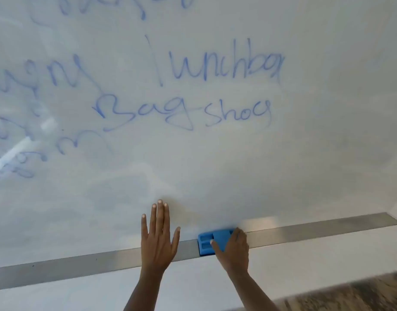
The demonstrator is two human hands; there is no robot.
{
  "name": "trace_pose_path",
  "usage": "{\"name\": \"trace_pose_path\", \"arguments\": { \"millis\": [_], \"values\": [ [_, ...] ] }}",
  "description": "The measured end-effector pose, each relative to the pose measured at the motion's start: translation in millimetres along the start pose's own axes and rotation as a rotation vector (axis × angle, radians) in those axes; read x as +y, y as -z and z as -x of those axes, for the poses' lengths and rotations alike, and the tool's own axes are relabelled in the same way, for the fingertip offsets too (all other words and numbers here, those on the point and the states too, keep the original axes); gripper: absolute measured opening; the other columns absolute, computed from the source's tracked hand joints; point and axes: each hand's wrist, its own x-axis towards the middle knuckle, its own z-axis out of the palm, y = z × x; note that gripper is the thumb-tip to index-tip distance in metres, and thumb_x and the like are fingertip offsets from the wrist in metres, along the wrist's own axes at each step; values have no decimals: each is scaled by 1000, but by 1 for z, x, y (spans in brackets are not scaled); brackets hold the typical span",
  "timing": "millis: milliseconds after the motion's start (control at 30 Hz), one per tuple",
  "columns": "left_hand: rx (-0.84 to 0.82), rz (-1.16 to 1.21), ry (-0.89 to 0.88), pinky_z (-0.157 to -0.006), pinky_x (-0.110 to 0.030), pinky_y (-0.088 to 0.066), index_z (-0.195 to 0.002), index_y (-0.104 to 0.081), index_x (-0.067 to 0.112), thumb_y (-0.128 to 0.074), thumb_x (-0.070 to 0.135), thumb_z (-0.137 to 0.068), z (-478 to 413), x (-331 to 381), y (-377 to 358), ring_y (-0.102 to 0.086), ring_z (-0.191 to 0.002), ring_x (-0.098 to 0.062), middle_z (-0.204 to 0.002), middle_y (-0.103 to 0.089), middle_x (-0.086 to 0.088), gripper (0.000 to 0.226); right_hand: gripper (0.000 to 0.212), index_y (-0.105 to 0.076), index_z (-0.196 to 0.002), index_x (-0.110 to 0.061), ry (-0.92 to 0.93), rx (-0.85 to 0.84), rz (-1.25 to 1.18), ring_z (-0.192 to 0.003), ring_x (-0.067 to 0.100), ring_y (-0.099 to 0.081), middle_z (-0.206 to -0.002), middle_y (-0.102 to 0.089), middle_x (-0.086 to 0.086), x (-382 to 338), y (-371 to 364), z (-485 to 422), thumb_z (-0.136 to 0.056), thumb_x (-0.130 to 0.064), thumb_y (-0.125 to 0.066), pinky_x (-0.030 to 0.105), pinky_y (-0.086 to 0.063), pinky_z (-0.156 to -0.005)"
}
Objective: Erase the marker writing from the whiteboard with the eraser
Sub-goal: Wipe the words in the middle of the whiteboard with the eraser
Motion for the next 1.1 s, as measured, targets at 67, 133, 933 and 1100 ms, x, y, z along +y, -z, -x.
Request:
{"name": "trace_pose_path", "arguments": {
  "millis": [67, 133, 933, 1100],
  "values": [
    [-20, 3, 33, -113, -42, -5, -145, -1, 4, -6, 44, -96, -7, 1, 5, 9, -142, -19, -155, 16, -6, 63, 89, -2, -144, 0, -27, -7, 6, -140, 25, -16, -151, -17, 13, -1, -2, -1, -89, -60, -39, 35, -18, -115],
    [8, -39, 9, -113, -41, -4, -145, -1, 5, -7, 44, -96, -11, 0, 5, 9, -142, -18, -155, 16, -5, 63, 86, -3, -144, -1, -33, 8, 29, -139, 24, -21, -150, -22, 11, -4, -4, -1, -90, -57, -39, 36, -19, -115],
    [402, -49, -305, -114, -43, -5, -146, -6, 8, -20, 37, -96, -103, 4, 59, 0, -143, -20, -156, 7, -5, 59, 46, -53, -112, -19, 549, 893, -408, -85, 28, -56, -95, -57, 21, -34, 153, -1, -71, -41, -55, 43, -48, -74],
    [568, -44, -333, -114, -43, -6, -146, -3, 10, -20, 37, -96, -156, 6, 108, 2, -143, -18, -156, 10, -2, 59, 44, -59, -112, -14, 642, 1172, -545, -93, 25, -45, -100, -49, 18, -83, 256, -6, -74, -37, -57, 46, -42, -82]
  ]
}}
